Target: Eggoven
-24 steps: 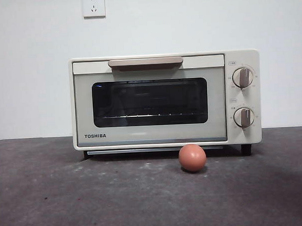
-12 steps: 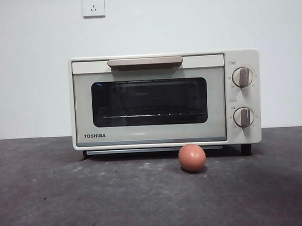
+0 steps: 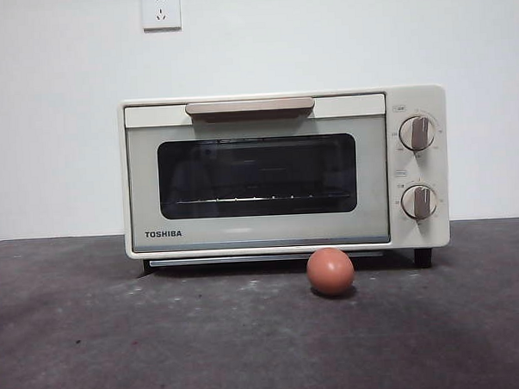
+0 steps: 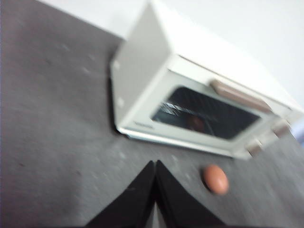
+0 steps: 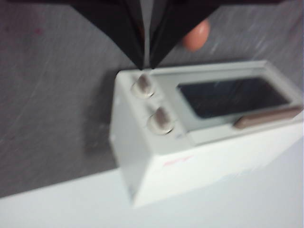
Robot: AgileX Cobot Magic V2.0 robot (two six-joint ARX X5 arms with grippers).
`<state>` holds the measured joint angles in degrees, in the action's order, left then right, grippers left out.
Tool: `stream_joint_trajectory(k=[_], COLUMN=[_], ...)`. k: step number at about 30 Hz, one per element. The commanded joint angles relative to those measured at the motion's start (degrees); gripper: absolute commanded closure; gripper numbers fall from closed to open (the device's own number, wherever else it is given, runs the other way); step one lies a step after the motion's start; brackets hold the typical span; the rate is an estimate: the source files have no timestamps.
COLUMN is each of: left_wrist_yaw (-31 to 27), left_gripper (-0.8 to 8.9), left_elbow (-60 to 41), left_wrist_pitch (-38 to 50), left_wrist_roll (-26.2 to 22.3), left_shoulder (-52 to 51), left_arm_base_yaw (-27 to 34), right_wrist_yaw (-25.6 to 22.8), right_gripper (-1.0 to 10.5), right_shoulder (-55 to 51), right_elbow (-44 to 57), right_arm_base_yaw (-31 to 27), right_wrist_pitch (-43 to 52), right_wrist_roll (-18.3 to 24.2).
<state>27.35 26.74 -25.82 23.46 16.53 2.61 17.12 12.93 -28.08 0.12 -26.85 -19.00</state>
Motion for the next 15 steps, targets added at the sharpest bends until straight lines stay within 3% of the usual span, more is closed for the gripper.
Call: stream_joint_trajectory(k=[1,8,15], left_wrist_yaw=[5.16,12.02,12.33], left_gripper=[8.08,8.08,8.08], left_elbow=[5.22,13.81,16.28], left_wrist_pitch=[-3.23,-11.93,-18.56], left_wrist_roll=[-6.32,-13.62,-18.19], left_shoulder=[4.98,14.32,17.92], left_arm_base_yaw=[0.02,-1.75,-5.77], right_wrist_yaw=[3.26,10.45,10.47], right_gripper=[9.4,9.4,9.4], right_shoulder=[4.66,16.39,21.51], right_elbow=[-5.68,-17.53,-22.05], right_arm_base_yaw=[0.17,1.92,6.8], right_wrist_pitch=[-6.01,-22.75,-27.61], right_wrist_roll=[5.11,15.37,16.65])
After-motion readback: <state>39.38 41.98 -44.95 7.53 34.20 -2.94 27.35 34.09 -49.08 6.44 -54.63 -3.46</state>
